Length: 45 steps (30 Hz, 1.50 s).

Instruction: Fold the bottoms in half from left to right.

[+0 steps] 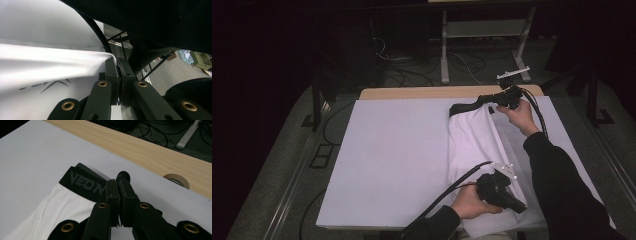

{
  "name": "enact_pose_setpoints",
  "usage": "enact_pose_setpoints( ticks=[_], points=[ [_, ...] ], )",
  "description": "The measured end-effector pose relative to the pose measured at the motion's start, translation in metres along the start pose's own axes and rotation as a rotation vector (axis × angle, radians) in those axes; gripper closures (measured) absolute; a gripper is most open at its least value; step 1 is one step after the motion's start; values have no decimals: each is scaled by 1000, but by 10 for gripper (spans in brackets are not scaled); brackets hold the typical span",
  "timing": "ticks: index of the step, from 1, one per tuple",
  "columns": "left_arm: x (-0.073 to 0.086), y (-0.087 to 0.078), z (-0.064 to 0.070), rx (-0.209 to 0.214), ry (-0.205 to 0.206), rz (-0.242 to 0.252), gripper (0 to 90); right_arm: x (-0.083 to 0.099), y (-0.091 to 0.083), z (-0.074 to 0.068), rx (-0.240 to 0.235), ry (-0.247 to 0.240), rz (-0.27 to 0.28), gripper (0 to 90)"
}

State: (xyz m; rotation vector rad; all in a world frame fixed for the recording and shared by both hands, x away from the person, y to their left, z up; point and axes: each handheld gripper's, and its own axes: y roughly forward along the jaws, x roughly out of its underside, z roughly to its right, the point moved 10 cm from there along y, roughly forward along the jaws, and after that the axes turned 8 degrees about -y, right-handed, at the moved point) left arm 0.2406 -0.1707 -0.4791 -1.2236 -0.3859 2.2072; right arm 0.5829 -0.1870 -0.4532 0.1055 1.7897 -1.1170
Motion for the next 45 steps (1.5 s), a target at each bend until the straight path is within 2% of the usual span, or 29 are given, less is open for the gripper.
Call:
enact_pose_setpoints(
  ticks=[11, 23, 36, 42, 44, 45],
  points=[
    [-3, 15, -7, 3, -43, -31, 870, 7, -5, 8, -7, -4, -7, 858],
    [-3, 25, -14, 11, -60, -48, 869, 13, -6, 12, -2, 4, -21, 858],
    [-10, 39, -21, 17, -71, -55, 869, 20, -10, 22, 14, 7, -36, 858],
    [-10, 45, -23, 22, -76, -56, 866, 25, -14, 29, 23, 24, -38, 857],
    [-12, 46, -23, 37, -105, -45, 815, 27, -14, 31, 16, 41, -39, 824],
    [-12, 46, -23, 41, -117, -40, 723, 28, -13, 31, 4, 62, -35, 714]
  ],
)
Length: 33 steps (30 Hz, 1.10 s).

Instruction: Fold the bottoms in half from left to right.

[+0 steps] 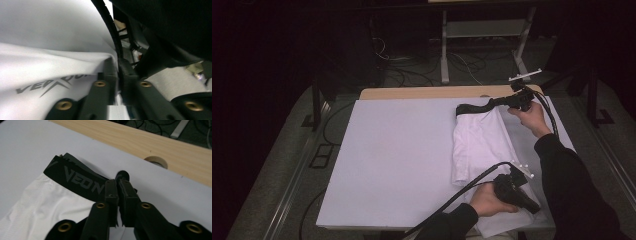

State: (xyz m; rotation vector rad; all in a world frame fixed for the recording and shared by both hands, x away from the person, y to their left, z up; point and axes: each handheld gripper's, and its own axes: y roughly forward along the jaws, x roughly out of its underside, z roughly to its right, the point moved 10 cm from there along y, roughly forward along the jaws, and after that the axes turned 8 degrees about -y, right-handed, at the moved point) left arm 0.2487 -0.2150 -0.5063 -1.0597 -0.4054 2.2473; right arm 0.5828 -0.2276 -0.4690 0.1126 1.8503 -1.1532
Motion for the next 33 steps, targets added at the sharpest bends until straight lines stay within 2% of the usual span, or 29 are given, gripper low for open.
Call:
enact_pose_setpoints(
  ticks=[3, 4, 6, 8, 10, 13, 15, 16, 18, 22, 25, 29, 33],
  points=[
    [-2, -1, 1, -9, -1, 16, 619, 4, 0, -1, -9, 21, 6, 579],
    [-3, -2, 0, -28, 7, 23, 563, 6, 0, -1, -2, 22, 5, 538],
    [-4, -4, 0, -65, 28, 49, 476, 9, -1, -4, -23, 22, 10, 466],
    [-6, -7, -1, -93, 28, 78, 393, 10, -2, -5, -30, 25, 17, 381],
    [-6, -10, -1, -91, 18, 89, 302, 12, -3, -7, -33, 23, 17, 276],
    [-7, -14, -3, -108, 16, 100, 215, 12, -6, -11, -42, 14, 30, 134],
    [-7, -16, -4, -113, 26, 105, 159, 11, -9, -13, -44, 14, 45, 125],
    [-7, -17, -2, -97, 25, 109, 142, 10, -10, -14, -39, 16, 50, 120],
    [-7, -20, -1, -91, 29, 113, 125, 10, -11, -16, -37, 14, 52, 58],
    [-4, -24, -1, -124, 53, 109, 45, 13, -14, -21, -36, 4, 50, 0],
    [-4, -27, -1, -151, 65, 116, 0, 15, -15, -24, -38, 13, 56, 0],
    [-5, -35, 2, -144, 64, 138, 0, 18, -17, -27, -29, 26, 68, 0],
    [-5, -46, -1, -173, 73, 147, 0, 23, -19, -32, -26, 22, 75, 0]
  ],
)
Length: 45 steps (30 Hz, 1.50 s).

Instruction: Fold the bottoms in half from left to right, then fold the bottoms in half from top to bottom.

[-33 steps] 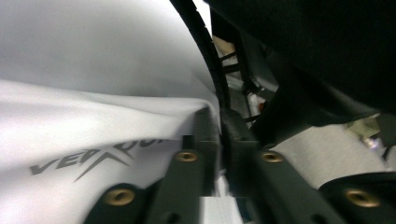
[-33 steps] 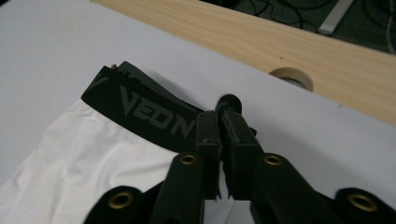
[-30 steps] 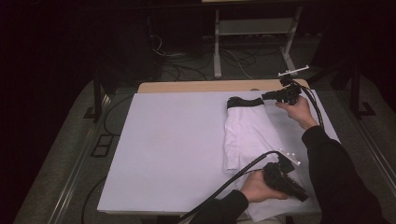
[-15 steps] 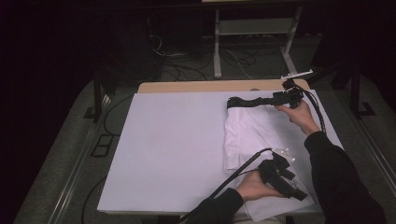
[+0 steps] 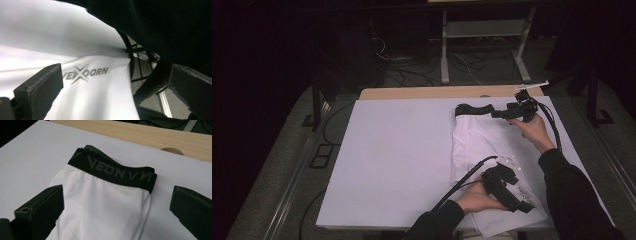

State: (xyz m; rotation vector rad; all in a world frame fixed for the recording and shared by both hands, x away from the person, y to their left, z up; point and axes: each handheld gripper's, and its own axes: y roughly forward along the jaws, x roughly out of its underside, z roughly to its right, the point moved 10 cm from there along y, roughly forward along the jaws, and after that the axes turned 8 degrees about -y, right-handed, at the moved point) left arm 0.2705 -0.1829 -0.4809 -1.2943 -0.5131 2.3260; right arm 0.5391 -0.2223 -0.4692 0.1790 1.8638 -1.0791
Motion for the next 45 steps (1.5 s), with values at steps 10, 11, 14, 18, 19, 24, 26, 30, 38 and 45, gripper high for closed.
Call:
enact_pose_setpoints(
  ticks=[10, 11, 14, 18, 19, 24, 26, 30, 38, 45],
  points=[
    [-10, -35, -19, -90, 0, 89, 0, 8, -6, -9, 16, -1, 15, 0],
    [-11, -38, -21, -99, 3, 90, 0, 8, -8, -10, 11, -2, 26, 0],
    [-13, -46, -26, -125, 11, 105, 0, 8, -11, -12, 2, 1, 37, 0],
    [-16, -55, -32, -146, 16, 123, 0, 9, -15, -15, -7, -2, 53, 0],
    [-16, -57, -34, -149, 17, 127, 0, 9, -16, -16, -9, -1, 53, 0],
    [-20, -65, -43, -166, 17, 150, 0, 11, -20, -19, -8, -16, 59, 0],
    [-21, -67, -46, -162, 18, 155, 0, 13, -20, -18, 2, -25, 55, 0],
    [-23, -76, -52, -175, 27, 174, 0, 19, -20, -18, 3, -25, 45, 0],
    [-29, -94, -69, -222, 16, 210, 0, 24, -22, -19, -4, -14, 51, 0],
    [-31, -109, -92, -265, -15, 227, 0, 22, -23, -21, -11, -20, 60, 0]
  ],
)
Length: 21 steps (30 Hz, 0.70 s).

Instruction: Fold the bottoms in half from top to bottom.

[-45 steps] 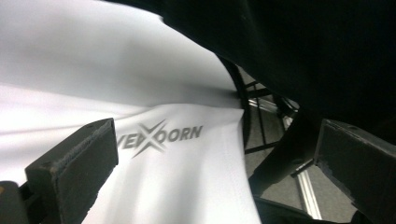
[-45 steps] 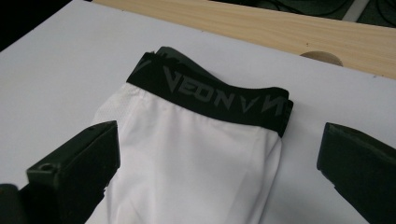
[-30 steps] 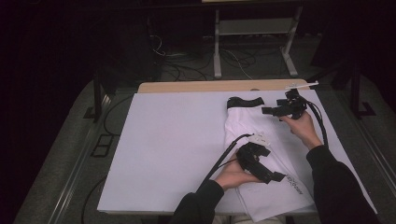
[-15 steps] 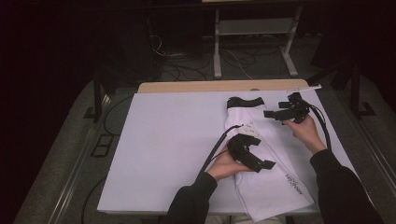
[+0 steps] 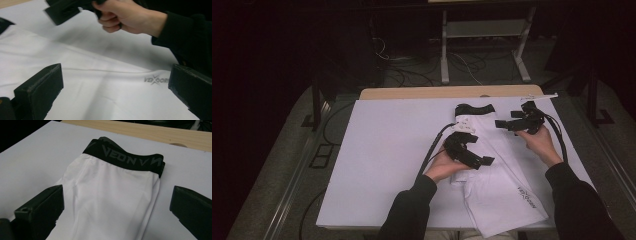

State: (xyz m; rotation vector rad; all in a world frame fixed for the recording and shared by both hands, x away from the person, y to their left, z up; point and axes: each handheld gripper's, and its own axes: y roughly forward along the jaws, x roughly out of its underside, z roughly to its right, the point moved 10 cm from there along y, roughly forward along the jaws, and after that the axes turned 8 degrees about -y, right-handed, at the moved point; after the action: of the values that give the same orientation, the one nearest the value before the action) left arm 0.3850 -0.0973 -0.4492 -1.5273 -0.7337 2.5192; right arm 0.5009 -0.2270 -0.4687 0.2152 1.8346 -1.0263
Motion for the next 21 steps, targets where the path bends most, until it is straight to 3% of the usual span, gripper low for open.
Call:
enact_pose_setpoints(
  ticks=[11, 21],
  points=[
    [-7, -12, -44, -63, -55, 32, 0, 2, 3, 3, -3, 8, -2, 0],
    [-9, -20, -71, -106, -101, 61, 0, 2, 3, 8, -2, 18, 0, 0]
  ],
)
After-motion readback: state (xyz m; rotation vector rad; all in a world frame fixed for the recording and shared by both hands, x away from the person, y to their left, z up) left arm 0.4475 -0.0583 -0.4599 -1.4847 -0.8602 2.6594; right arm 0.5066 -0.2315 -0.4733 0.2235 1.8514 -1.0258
